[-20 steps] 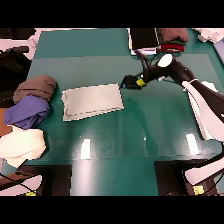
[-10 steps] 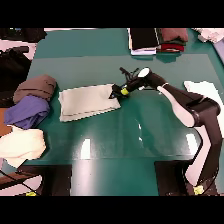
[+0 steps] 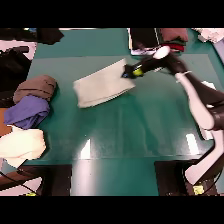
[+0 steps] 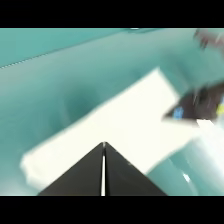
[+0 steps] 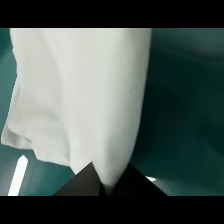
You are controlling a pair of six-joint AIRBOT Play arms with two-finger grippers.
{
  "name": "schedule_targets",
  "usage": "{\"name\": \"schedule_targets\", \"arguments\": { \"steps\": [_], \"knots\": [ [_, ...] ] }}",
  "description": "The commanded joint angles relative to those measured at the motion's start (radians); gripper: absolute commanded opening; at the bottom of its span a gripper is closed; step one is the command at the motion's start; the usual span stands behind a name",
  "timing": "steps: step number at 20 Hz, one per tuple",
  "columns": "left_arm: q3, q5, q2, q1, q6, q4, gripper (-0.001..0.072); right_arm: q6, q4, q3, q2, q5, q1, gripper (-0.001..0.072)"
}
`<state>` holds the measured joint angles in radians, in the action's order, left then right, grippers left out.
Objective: Fold the shirts.
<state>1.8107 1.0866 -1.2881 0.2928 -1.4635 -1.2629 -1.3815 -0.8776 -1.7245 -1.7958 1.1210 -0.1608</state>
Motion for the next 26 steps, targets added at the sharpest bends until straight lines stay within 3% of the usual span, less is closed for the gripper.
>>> {"name": "schedule_targets", "arguments": {
  "steps": [1,7,11,17,26],
  "knots": [
    [0.0,-0.044,0.0,0.092,0.007,0.003,0.0023,-0.014,-0.172,0.112,0.189,0.025,0.229,0.0014],
    [0.0,-0.079,-0.002,0.138,0.002,0.009,0.0024,-0.055,-0.217,0.316,0.425,-0.079,0.708,0.0014],
    [0.0,-0.082,-0.002,0.138,-0.002,0.014,0.0024,-0.055,-0.211,0.355,0.473,-0.101,0.886,0.0014],
    [0.0,-0.08,-0.002,0.138,-0.002,0.014,0.0024,-0.045,-0.079,0.333,0.529,-0.143,0.927,0.0014],
    [0.0,-0.076,-0.002,0.138,0.023,0.01,0.0024,-0.041,-0.151,0.117,0.538,0.165,0.928,0.0014]
  ]
}}
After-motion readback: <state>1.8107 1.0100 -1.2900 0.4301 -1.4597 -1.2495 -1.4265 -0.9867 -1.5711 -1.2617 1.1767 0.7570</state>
